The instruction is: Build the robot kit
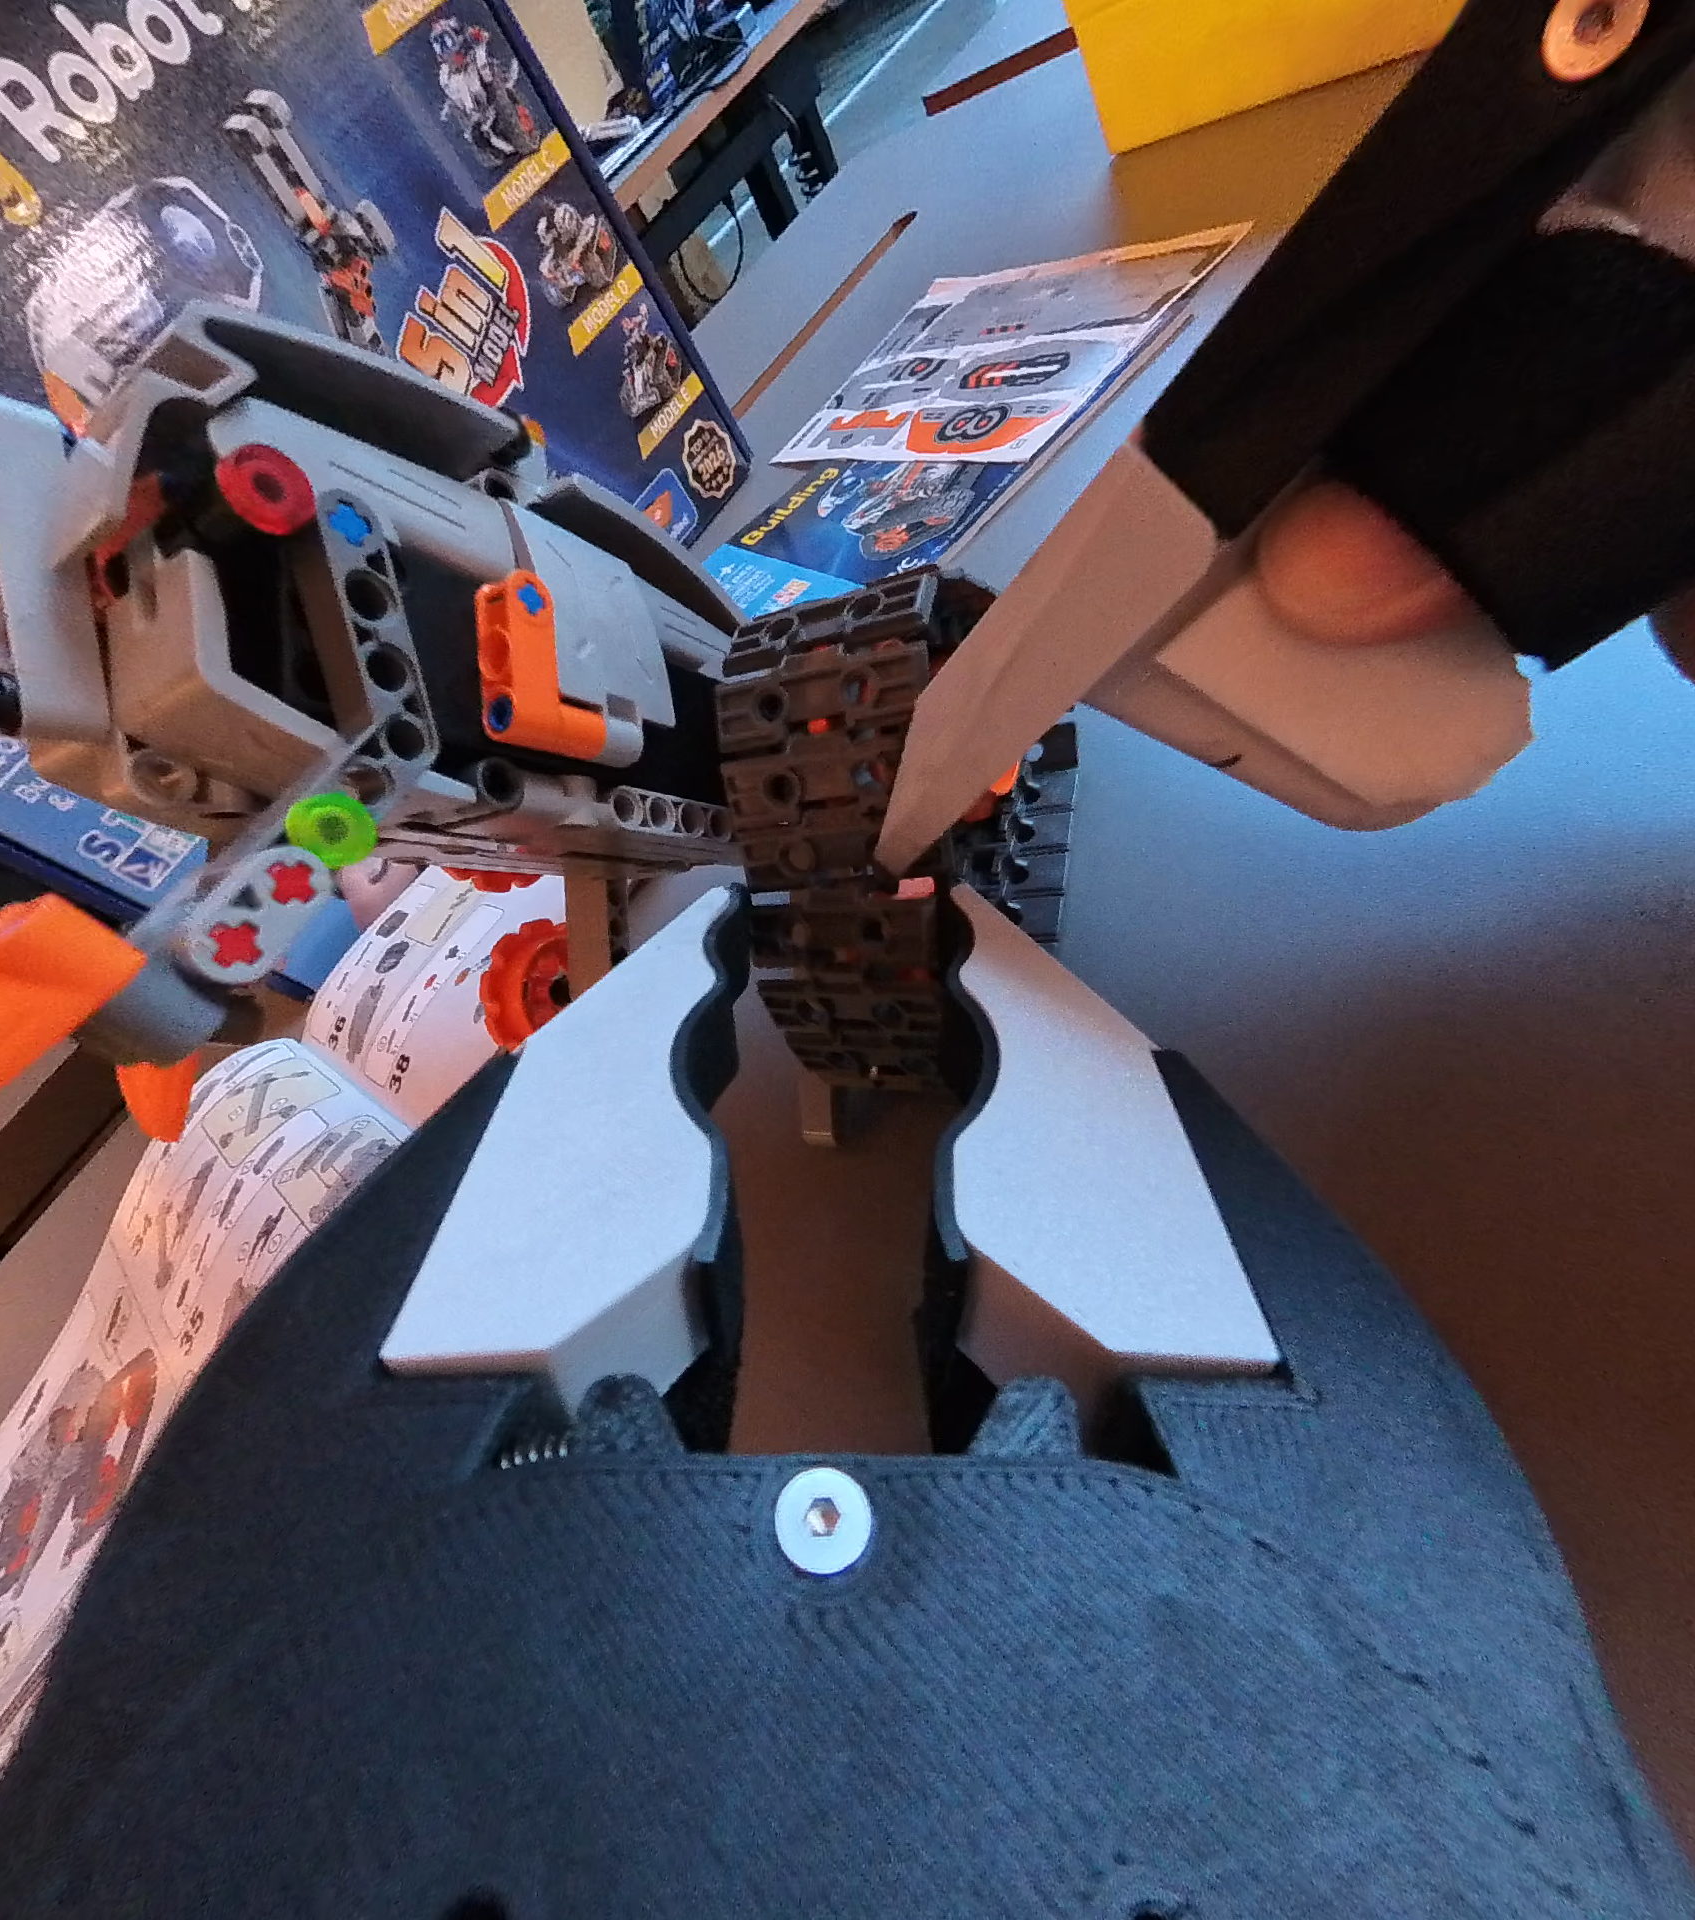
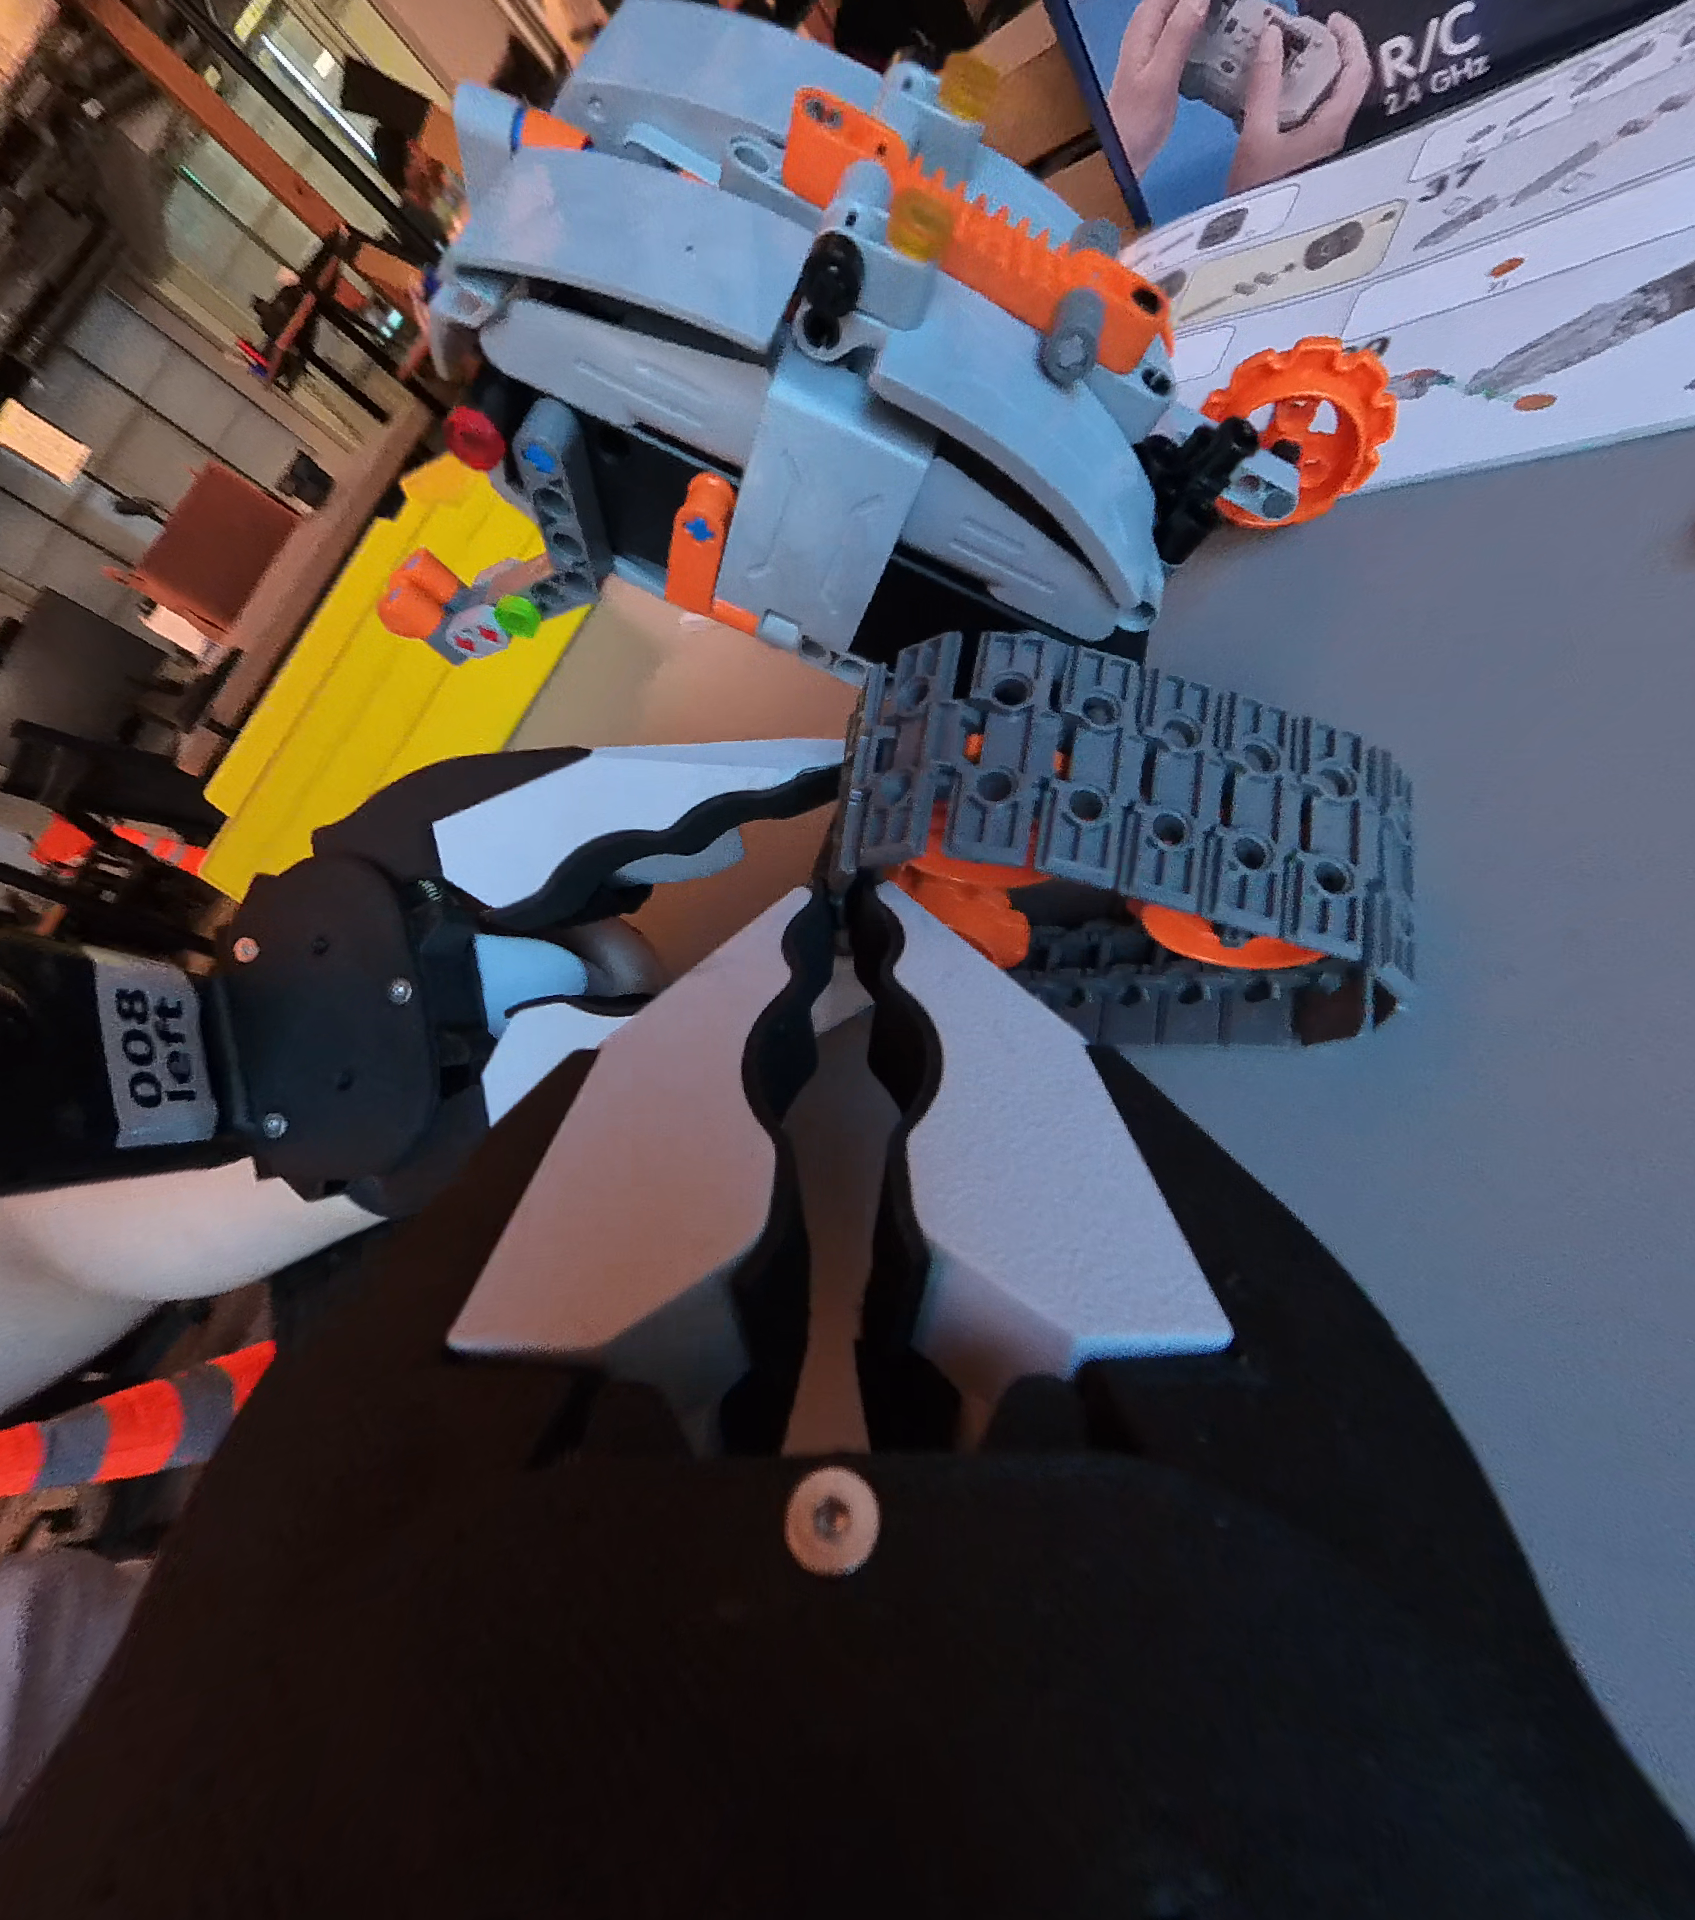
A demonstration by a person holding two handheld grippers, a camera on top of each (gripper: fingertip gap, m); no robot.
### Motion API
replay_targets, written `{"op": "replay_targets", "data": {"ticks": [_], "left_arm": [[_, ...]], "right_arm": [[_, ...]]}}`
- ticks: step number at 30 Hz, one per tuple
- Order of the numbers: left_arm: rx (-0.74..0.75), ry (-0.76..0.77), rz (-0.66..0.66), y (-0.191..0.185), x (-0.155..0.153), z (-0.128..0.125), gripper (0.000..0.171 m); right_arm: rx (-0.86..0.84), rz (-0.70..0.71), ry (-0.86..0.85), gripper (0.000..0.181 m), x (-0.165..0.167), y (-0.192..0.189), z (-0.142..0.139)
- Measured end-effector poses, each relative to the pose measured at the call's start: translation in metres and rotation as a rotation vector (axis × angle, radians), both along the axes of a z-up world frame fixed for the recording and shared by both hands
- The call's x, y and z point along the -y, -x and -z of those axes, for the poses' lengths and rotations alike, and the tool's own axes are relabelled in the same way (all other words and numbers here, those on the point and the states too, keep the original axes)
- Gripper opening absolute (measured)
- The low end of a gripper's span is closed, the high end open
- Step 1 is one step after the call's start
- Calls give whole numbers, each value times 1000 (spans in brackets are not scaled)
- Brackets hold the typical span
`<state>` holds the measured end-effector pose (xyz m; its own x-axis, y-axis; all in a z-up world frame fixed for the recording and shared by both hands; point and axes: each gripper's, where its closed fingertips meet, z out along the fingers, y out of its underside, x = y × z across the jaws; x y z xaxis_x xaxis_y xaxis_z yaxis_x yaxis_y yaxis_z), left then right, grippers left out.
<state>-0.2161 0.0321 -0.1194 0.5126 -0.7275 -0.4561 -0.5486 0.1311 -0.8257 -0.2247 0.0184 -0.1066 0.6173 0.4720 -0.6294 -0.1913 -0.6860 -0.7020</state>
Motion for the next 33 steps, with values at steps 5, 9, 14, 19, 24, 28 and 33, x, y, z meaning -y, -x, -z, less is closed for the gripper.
{"op": "replay_targets", "data": {"ticks": [5,9,14,19,24,28,33], "left_arm": [[5,-27,30,0,1,-3,33],[-1,-45,25,0,1,-3,32],[-22,-59,23,1,1,-1,33],[-12,-69,52,1,4,-3,34],[-33,-66,66,4,8,-2,36],[-66,-68,71,18,22,-8,43],[-209,32,161,49,40,15,39]], "right_arm": [[-102,1,42,2,1,0,-2],[-114,2,49,2,1,0,-2],[38,4,12,2,1,1,1],[33,3,3,2,1,1,2],[55,2,-13,2,1,0,2],[44,0,-18,1,0,0,2],[39,-8,-24,2,0,0,1]]}}
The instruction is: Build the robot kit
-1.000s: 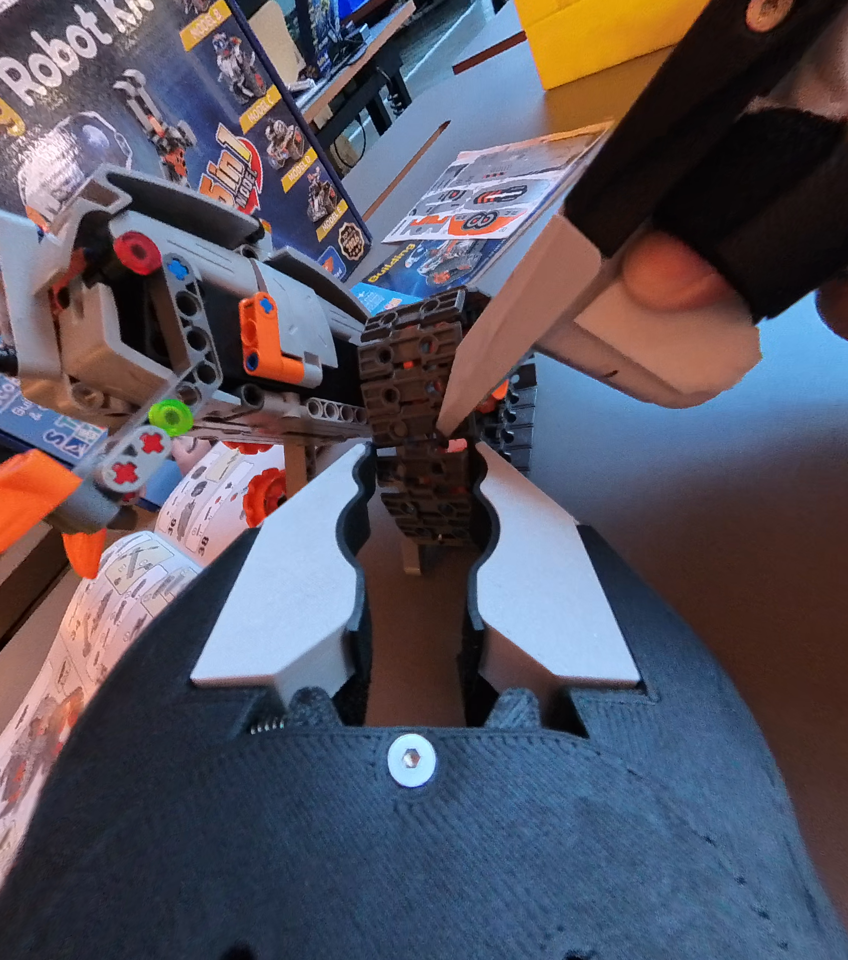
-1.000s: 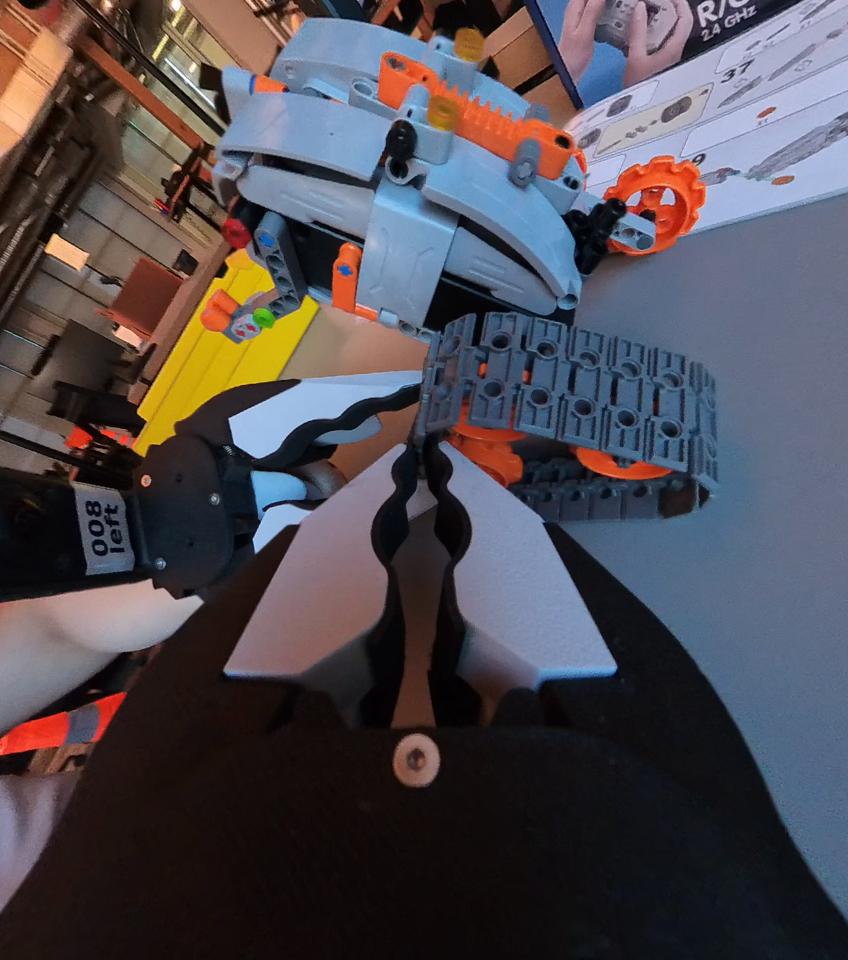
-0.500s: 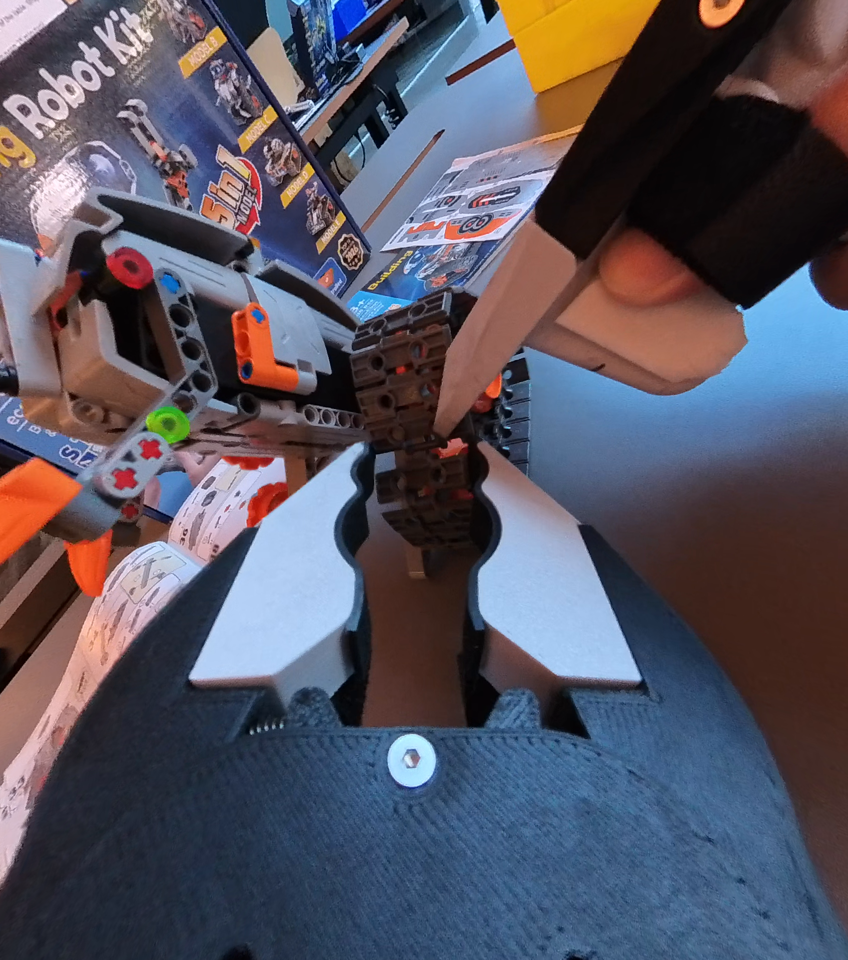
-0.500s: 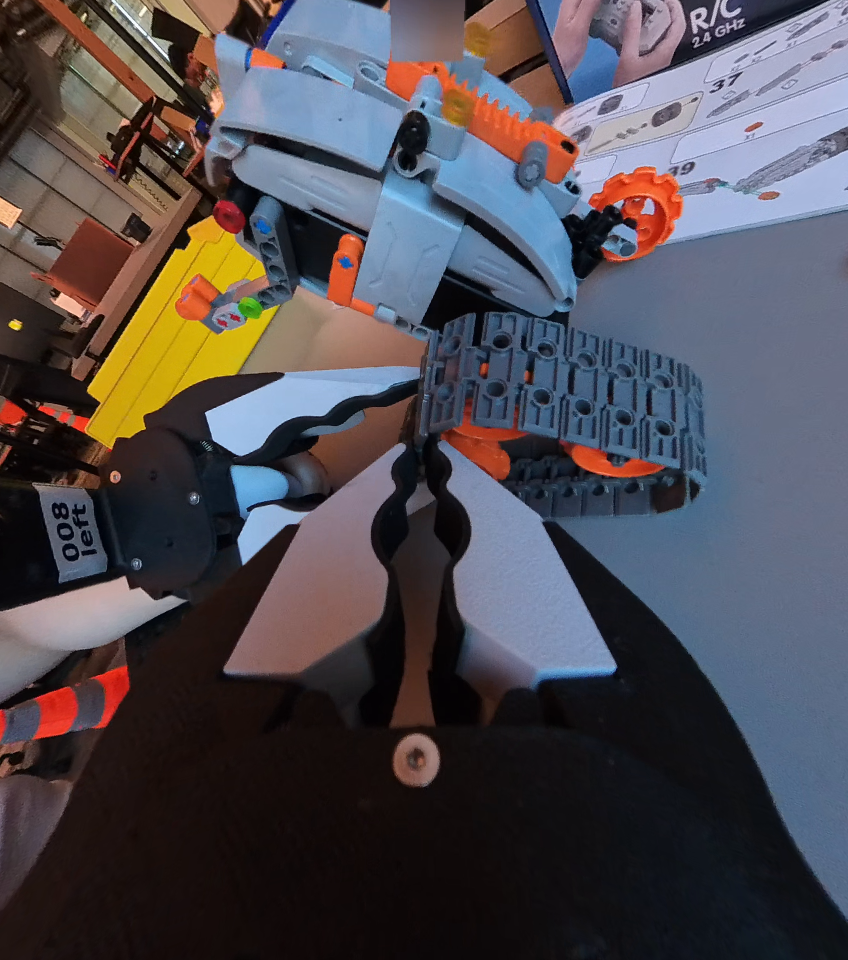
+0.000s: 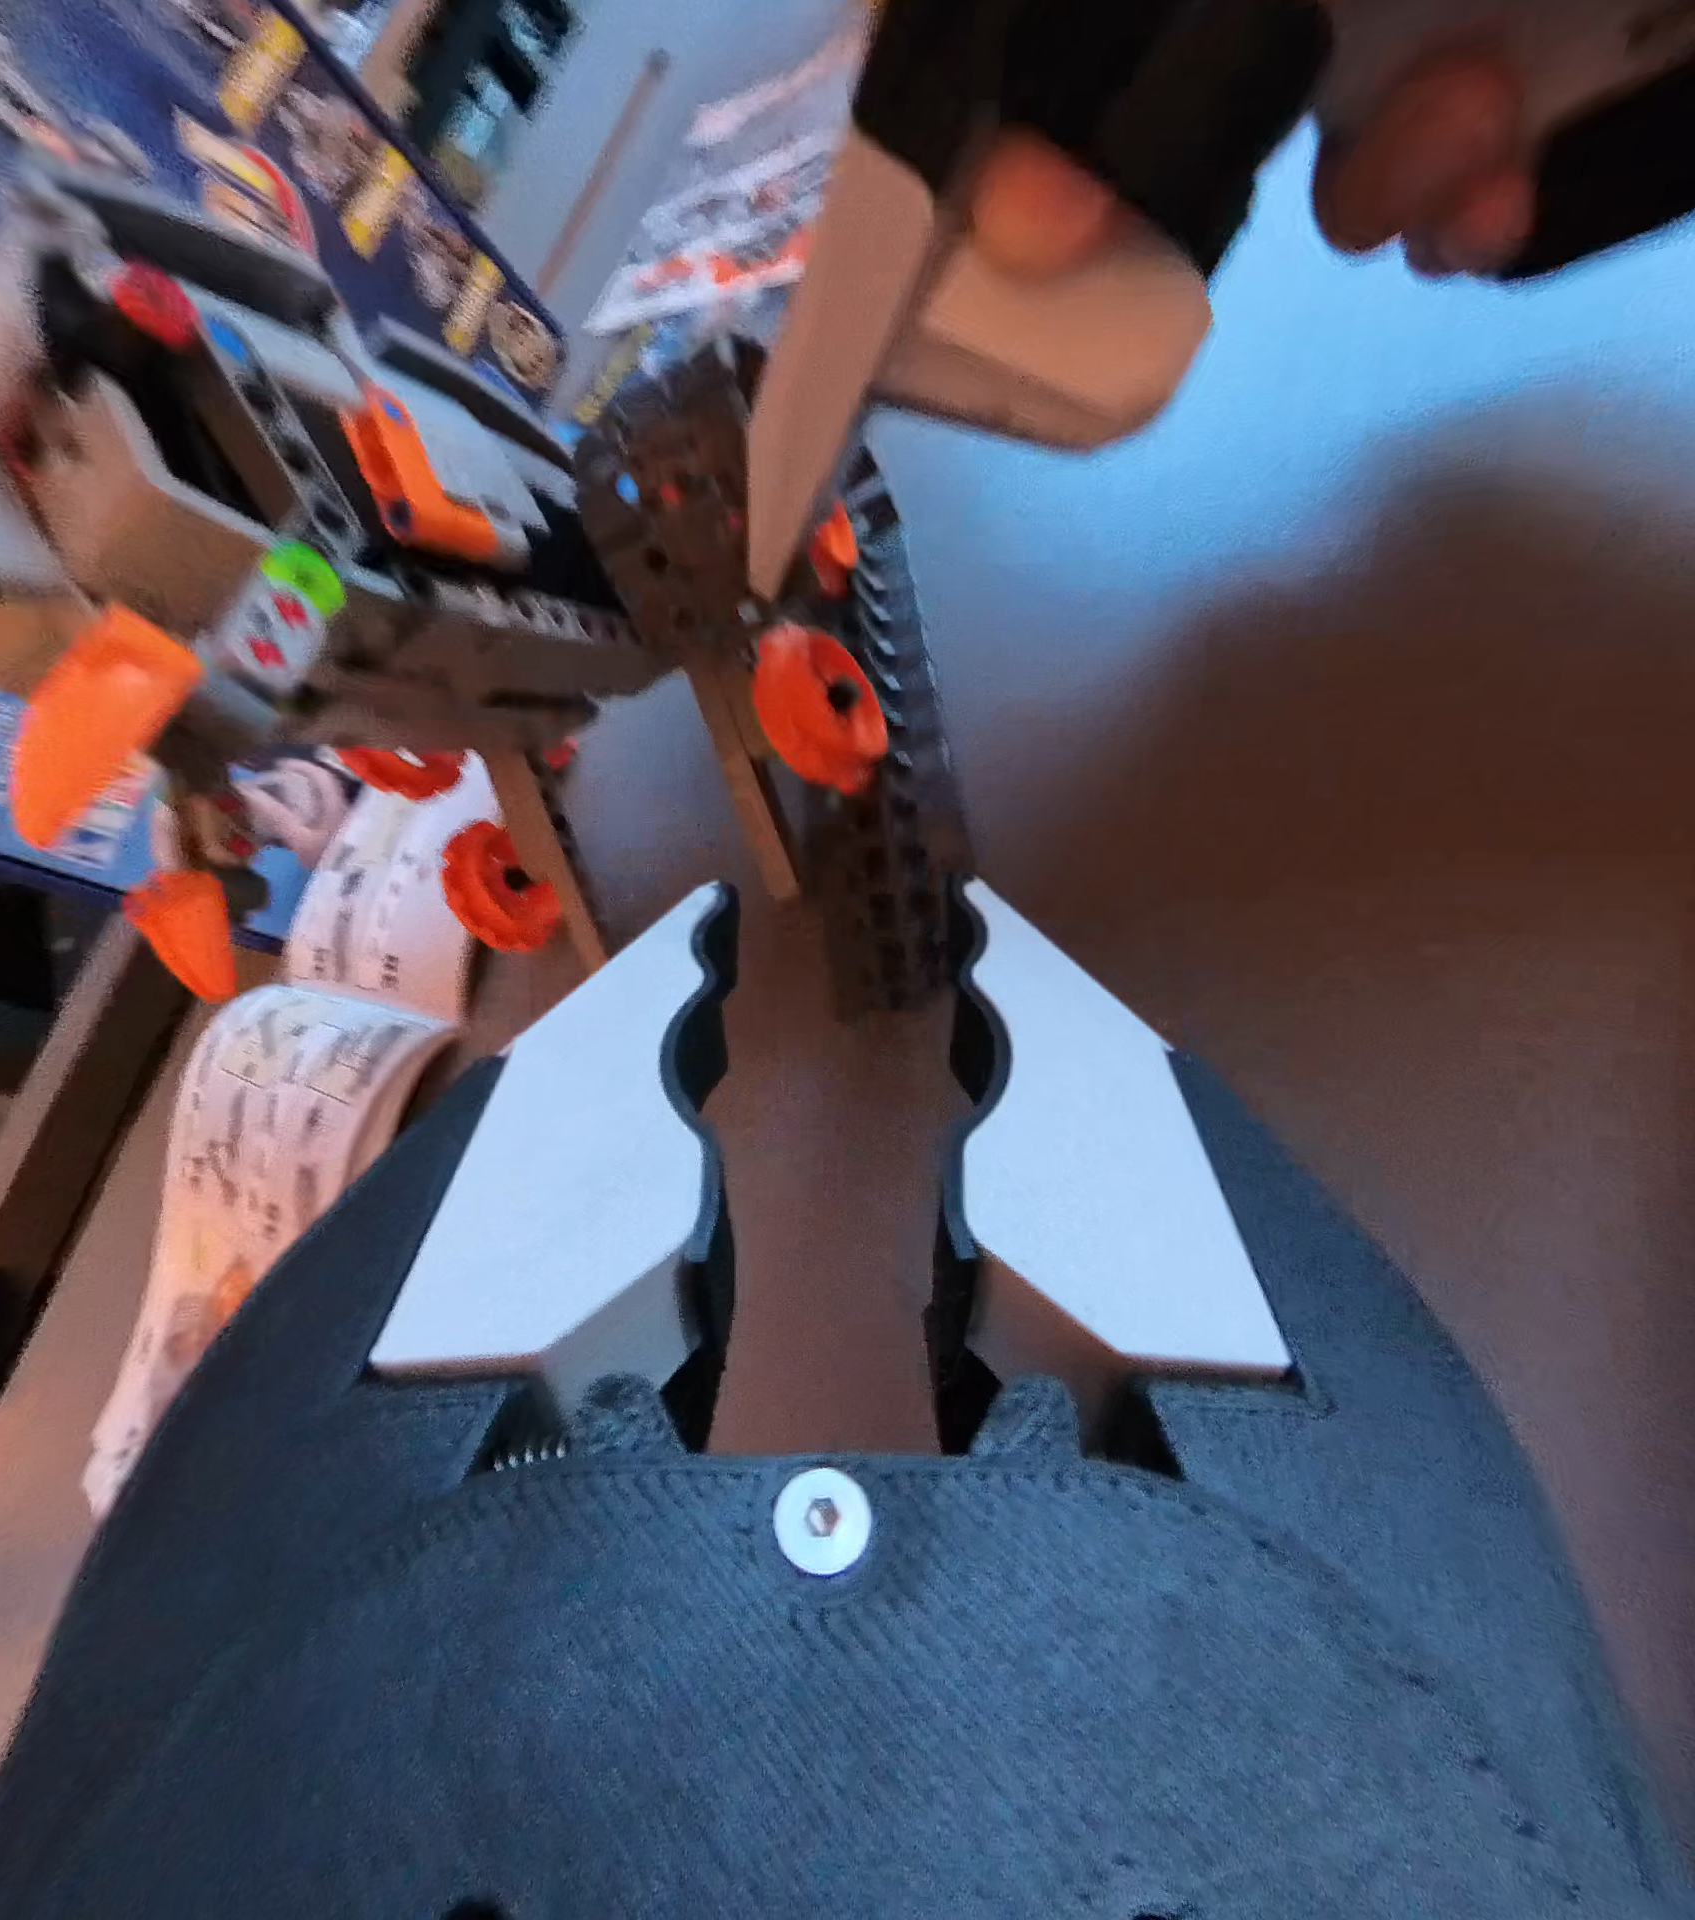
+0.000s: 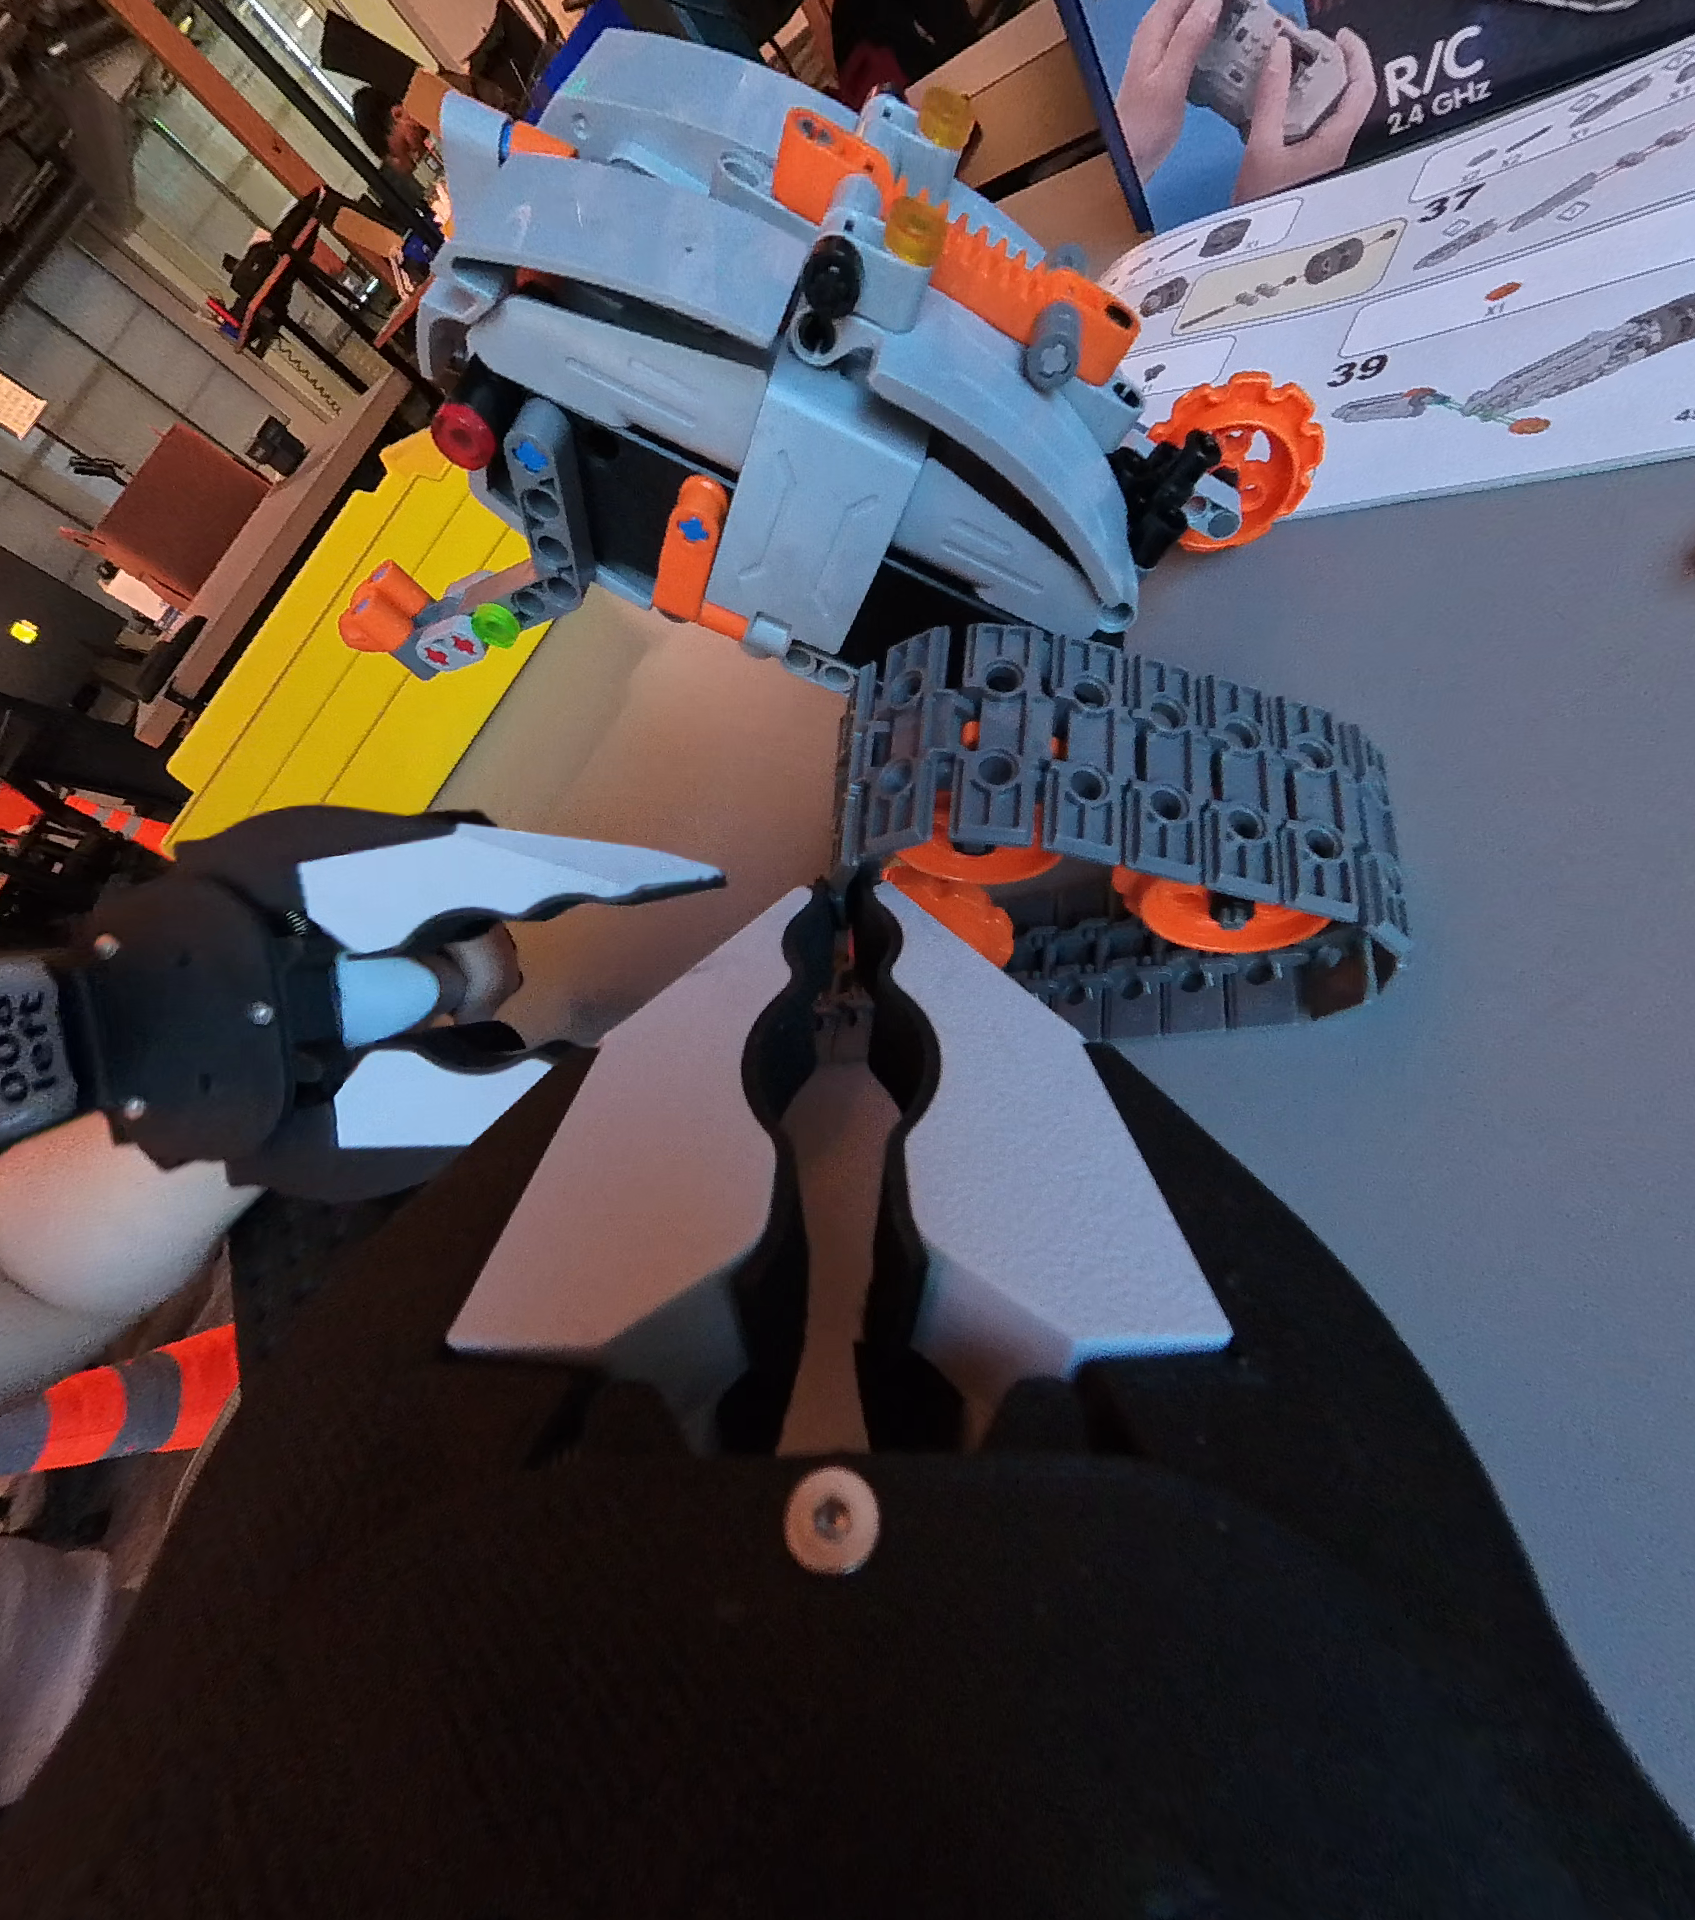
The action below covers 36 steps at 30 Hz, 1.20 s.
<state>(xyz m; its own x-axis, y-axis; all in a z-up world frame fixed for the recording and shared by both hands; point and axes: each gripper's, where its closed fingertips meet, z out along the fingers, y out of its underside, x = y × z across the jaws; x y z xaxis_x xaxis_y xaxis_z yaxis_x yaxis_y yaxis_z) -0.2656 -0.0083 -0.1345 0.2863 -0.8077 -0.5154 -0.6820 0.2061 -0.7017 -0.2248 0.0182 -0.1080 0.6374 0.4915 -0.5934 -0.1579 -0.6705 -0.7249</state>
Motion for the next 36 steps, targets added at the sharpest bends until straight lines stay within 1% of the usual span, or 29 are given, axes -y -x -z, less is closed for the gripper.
{"op": "replay_targets", "data": {"ticks": [2,3,5,6,7,8,11,13,16,19,21,22,36], "left_arm": [[-31,106,76,12,7,14,33],[-25,136,76,17,4,16,37],[-21,146,115,21,0,13,37],[-12,125,133,21,-3,10,36],[-3,113,152,19,-3,7,33],[5,135,169,17,-1,7,30],[-1,270,146,11,3,16,33],[-34,317,93,14,0,25,35],[6,376,64,15,4,27,29],[17,365,27,16,2,27,20],[19,390,25,13,5,28,10],[20,395,20,12,5,29,8],[-23,335,12,14,3,27,7]], "right_arm": [[-2,-2,-3,2,0,0,0],[-6,-2,-3,2,0,0,0],[-12,-3,-5,2,0,0,0],[-16,-3,-5,2,0,0,0],[-19,-4,-5,2,0,0,-1],[-21,-5,-6,2,0,0,-1],[-34,-5,-6,2,0,1,-1],[-37,-4,-7,2,0,1,-1],[-35,-4,-10,2,0,1,-1],[-38,-5,-11,2,0,1,-2],[-37,-5,-12,2,0,1,-2],[-39,-5,-12,2,0,1,-2],[-53,0,-20,2,-1,1,-2]]}}
